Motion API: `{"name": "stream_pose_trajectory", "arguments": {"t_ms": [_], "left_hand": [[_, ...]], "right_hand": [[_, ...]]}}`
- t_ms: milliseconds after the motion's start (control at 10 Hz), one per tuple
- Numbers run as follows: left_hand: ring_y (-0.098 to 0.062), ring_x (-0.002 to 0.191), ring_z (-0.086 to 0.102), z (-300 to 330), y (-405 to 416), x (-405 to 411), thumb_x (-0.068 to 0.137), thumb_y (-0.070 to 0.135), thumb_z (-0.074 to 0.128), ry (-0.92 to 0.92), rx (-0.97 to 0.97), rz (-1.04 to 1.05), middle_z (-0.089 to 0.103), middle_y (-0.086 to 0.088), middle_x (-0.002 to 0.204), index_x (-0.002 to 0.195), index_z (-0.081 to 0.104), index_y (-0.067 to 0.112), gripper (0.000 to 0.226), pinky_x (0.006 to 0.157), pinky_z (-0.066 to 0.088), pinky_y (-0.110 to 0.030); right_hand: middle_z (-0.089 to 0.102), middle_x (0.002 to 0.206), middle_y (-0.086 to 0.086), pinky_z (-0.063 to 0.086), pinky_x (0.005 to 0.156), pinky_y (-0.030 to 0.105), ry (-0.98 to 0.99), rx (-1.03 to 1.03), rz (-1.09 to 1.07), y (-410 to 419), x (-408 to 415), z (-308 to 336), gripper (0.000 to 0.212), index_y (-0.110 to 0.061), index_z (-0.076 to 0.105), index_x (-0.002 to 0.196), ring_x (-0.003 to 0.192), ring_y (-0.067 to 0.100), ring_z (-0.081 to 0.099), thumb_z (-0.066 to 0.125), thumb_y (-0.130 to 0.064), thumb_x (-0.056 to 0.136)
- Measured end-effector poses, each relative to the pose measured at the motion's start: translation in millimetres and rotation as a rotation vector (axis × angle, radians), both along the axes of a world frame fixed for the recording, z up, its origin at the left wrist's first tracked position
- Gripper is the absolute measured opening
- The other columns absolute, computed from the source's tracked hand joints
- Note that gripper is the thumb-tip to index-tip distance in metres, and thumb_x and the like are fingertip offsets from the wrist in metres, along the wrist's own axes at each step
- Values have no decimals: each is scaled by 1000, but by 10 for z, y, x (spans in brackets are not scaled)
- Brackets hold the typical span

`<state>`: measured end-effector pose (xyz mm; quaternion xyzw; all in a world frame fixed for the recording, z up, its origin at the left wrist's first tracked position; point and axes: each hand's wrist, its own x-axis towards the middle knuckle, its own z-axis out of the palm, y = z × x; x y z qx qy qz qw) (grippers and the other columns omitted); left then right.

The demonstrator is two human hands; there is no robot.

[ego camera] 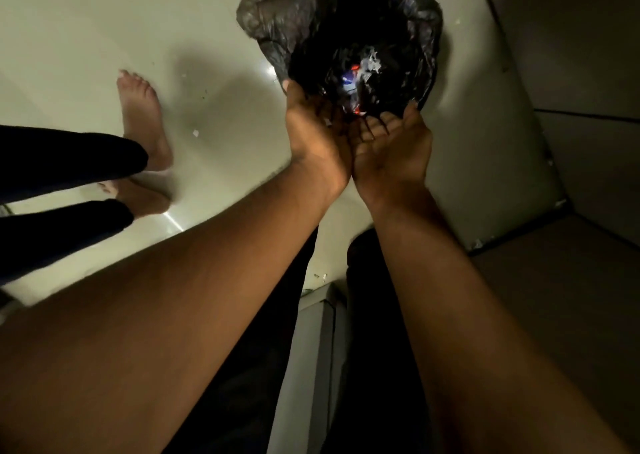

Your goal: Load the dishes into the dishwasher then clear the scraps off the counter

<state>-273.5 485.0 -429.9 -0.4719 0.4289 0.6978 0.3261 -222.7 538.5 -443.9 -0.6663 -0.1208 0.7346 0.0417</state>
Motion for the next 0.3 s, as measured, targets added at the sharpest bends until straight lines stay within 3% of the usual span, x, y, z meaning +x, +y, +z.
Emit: {"name": "stream_pose_trajectory", "arguments": {"t_ms": [100,200,300], "left_hand": [[-28,130,61,229,61,-5,104,66,33,1,3,-27,62,-13,143,150,51,11,73,109,49,-40],[-21,117,67,546,138,19,104,65,34,23,-1,-81,69,-7,132,147,55,13,71,93,54,-32],[-21,124,63,1041,210,120,105,65,33,63,45,-165,66,-8,137,151,51,13,72,102,51,-33]], "right_hand": [[28,169,16,25,127,45,79,-122,-126,41,-11,254,65,-9,18,166,156,31,29,33,-43,113],[40,164,12,28,127,44,94,-88,-149,50,24,570,65,-10,26,163,152,26,37,31,-49,112],[45,161,10,30,126,41,151,-41,-175,109,87,1068,62,-9,37,159,150,23,40,30,-49,112]]}}
